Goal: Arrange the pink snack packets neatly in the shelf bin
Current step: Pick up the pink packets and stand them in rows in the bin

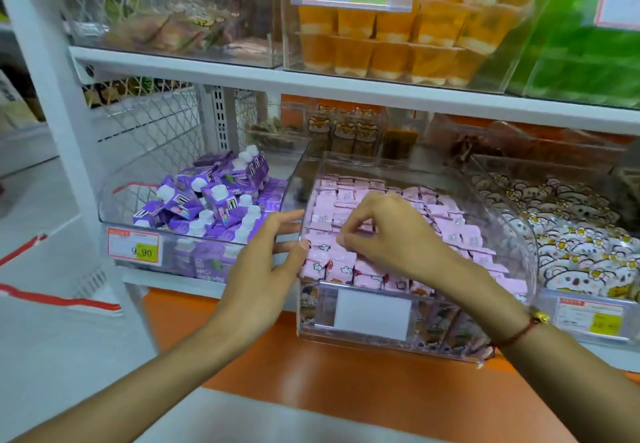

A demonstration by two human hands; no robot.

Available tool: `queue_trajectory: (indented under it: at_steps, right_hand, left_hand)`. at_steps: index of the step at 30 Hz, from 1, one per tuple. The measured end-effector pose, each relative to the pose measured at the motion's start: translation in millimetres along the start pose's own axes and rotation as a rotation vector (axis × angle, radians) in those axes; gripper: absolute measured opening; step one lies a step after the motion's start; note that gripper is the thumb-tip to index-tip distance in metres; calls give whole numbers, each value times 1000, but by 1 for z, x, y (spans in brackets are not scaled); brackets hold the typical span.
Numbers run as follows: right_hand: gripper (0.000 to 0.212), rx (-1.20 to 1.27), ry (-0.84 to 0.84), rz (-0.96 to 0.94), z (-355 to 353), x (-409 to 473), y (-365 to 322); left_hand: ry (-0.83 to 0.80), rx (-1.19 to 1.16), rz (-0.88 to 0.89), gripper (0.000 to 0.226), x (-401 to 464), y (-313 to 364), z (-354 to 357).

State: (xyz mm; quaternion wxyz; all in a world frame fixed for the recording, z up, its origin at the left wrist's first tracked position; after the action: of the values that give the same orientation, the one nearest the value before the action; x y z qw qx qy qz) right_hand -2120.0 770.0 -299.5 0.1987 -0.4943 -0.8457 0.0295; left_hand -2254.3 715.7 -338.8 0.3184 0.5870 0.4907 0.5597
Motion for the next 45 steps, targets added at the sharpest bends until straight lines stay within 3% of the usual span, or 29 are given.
queue_trajectory:
  at_steps: [4,7,9,11,15,18,20,22,24,26,27,31,34,36,39,43,45]
  right_hand:
    - [14,347,185,39,-13,-6,5]
    - [14,569,447,50,-48,-12,6]
    - [15,686,634,88,-73,-23,14]
    - [15,823,710,230,-76,-34,35]
    - [17,1361,463,565,-30,-46,62]
    - [20,1609,306,665,-7,-54,54]
    - [21,1673,237,698,-2,-59,53]
    - [22,1621,176,707,-2,-61,56]
    - [27,1176,196,618,-20,-63,69]
    - [22,789,335,414,-53,-62,63]
    - [21,711,348,288,-64,-61,50]
    - [36,390,81,-13,-42,-55,4]
    - [42,111,160,-64,-42,-54,-6]
    - [47,199,122,-55,-42,-52,-4]
    - [57,535,-4,40,-32,-47,10]
    - [49,1079,82,223,-23,-45,30]
    - [42,1229,102,227,-17,-45,26]
  left_hand:
    - [-47,-128,-109,32,11,-7,-2]
    - [-25,-122,-199,32,15,-14,-6]
    - [74,48,-109,39,16,-3,-19]
    - [119,170,127,47,14,29,-22]
    - [-126,311,505,68,-4,77,17]
    - [-174,404,648,52,-13,89,34]
    - [-116,317,620,39,-11,94,29]
    - [-47,77,422,33,0,85,16]
    - [0,-118,213,26,9,67,12]
    - [19,-152,109,27,12,56,13]
    - [19,-152,87,29,12,53,14]
    - [24,-148,66,38,10,49,17]
    - [16,-172,60,41,11,46,15]
    - [-22,-216,43,39,10,43,16]
    - [7,-348,-28,39,8,28,8]
    - [-5,-384,-42,40,5,20,7]
    - [-6,-319,-8,41,3,24,5]
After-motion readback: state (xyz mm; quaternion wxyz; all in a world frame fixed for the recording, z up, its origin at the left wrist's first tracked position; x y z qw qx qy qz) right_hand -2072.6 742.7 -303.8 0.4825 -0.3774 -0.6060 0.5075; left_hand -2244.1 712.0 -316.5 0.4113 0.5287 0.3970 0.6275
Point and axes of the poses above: each hand's wrist, its own x-axis towards the middle knuckle, its own z-axis out of the palm, y = z × x, the point moved 10 cm from there along x, towards the middle knuckle, and after that the axes turned 5 degrees about -x, right-handed, at the moved point
